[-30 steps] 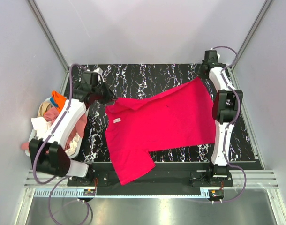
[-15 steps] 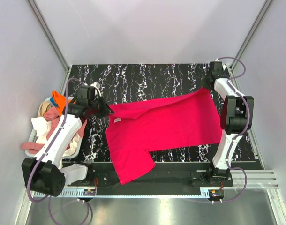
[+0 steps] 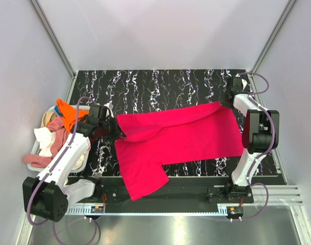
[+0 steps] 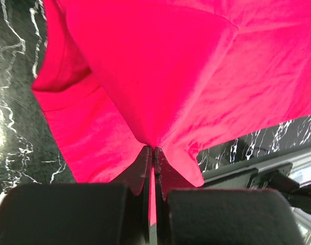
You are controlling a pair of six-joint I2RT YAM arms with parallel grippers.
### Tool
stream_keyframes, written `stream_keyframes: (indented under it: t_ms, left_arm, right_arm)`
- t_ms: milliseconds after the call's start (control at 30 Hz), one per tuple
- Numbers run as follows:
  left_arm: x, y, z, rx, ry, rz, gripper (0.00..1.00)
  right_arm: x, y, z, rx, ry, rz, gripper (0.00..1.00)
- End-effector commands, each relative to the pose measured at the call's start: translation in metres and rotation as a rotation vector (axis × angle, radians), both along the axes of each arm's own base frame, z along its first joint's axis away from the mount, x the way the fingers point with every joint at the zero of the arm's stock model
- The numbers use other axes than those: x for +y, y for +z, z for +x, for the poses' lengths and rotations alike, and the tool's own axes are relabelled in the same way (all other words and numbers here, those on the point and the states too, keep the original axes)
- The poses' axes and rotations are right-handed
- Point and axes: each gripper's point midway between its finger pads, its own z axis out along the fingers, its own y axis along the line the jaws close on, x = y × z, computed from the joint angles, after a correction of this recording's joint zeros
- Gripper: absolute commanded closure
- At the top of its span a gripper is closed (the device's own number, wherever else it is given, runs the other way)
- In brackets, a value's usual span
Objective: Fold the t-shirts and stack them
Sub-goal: Fold the tshirt
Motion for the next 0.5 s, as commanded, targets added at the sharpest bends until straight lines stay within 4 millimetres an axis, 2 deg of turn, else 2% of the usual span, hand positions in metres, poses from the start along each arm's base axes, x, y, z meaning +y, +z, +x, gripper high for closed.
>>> stream_keyframes:
  t_ms: [0, 167, 467]
  left_arm:
    - [-0.007, 0.009, -0.006, -0.034, -0.025, -0.037, 1.0]
    - [-0.008, 0.009, -0.011, -0.033, -0.036, -0.027, 1.0]
    - [-0.009, -0.012, -0.028, 0.022, -0.036, 0.0, 1.0]
  right_arm:
    - [-0.006, 0.026, 0.004, -0.085, -0.046, -0.005, 1.0]
    - [-0.007, 0.014, -0.008, -0.052, -0.055, -0.007, 1.0]
    - [-0.006, 0.014, -0.018, -0.048, -0.061, -0.003, 1.0]
